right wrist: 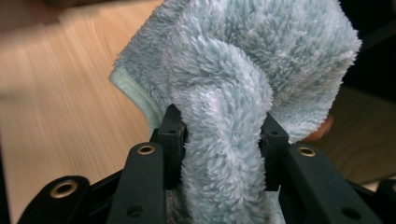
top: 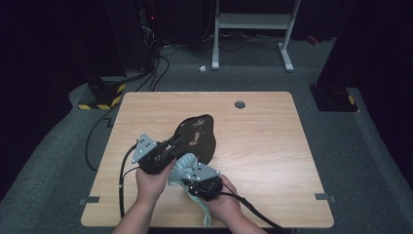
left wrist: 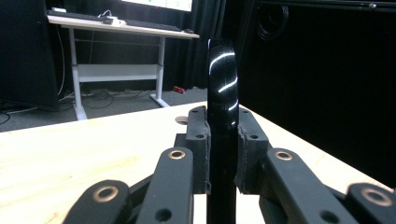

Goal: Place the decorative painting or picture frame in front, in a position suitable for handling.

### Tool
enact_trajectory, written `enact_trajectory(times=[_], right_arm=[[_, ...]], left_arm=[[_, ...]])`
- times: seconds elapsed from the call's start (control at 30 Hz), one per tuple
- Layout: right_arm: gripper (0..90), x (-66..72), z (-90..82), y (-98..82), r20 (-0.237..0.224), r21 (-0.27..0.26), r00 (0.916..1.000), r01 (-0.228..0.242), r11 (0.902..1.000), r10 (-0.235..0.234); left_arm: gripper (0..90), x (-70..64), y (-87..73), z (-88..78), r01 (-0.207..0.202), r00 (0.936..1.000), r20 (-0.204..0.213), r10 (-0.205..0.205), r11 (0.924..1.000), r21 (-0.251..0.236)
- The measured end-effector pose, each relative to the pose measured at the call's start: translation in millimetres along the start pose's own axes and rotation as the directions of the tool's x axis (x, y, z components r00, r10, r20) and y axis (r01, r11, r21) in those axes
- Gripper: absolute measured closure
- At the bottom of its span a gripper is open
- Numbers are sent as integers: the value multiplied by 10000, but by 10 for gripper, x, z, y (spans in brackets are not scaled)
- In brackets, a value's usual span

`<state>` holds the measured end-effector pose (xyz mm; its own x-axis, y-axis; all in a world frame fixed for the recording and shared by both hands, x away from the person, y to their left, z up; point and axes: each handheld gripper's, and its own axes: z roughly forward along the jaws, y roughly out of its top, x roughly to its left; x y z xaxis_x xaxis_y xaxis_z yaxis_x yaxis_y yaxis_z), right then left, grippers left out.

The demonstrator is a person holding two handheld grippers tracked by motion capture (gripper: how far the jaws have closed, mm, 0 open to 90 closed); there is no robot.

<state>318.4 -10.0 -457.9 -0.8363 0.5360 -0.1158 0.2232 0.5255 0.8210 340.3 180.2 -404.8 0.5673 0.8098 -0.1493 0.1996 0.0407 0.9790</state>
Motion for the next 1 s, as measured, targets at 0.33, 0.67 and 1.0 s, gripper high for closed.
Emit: enact_trajectory(times=[0.33,0.67,1.0], right_arm=[[629,-40,157,-223,-70,386,9993,-353,9986,356],[630,-82,281,-494,-146,1269,9979,-604,9901,627],[628,-66,42,13,95,57,9996,-277,9996,276]], left_arm=[[786,7,2,1,66,10000,2,-66,10000,19],[786,3,-4,-1,68,10000,25,-68,10000,-22],[787,20,1,2,99,9999,23,-99,10000,10]])
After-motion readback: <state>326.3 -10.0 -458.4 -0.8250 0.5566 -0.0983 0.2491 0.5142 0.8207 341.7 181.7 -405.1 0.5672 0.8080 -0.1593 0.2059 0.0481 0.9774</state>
